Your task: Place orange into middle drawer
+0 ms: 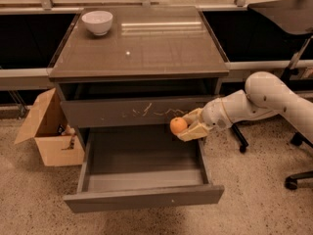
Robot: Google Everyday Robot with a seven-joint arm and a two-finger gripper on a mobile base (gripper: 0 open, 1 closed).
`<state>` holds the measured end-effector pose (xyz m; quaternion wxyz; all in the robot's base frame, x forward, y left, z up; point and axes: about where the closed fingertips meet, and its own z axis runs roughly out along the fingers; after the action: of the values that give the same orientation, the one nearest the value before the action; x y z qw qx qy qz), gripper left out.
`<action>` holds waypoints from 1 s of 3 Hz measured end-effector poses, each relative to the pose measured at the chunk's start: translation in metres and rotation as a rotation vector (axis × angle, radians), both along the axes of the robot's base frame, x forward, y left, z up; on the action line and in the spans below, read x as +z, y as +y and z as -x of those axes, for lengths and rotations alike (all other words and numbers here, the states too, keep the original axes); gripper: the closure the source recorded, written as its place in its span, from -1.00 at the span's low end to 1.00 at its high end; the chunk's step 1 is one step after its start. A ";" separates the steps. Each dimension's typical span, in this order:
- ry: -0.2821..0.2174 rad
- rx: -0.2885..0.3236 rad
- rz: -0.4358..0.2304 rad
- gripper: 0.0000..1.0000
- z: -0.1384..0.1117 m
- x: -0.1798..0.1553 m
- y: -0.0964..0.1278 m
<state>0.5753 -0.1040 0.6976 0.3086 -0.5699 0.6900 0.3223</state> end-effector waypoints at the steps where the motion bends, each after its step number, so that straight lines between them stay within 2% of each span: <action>1: 0.027 -0.099 0.063 1.00 0.003 -0.048 -0.007; 2: 0.076 -0.184 0.087 1.00 0.003 -0.103 -0.012; 3: 0.076 -0.184 0.087 1.00 0.003 -0.103 -0.012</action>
Offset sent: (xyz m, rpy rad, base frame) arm -0.0093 -0.0255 -0.1813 -0.1133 0.1673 -0.2866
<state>0.5721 -0.1160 0.5943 0.2854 -0.5043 0.7640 0.2838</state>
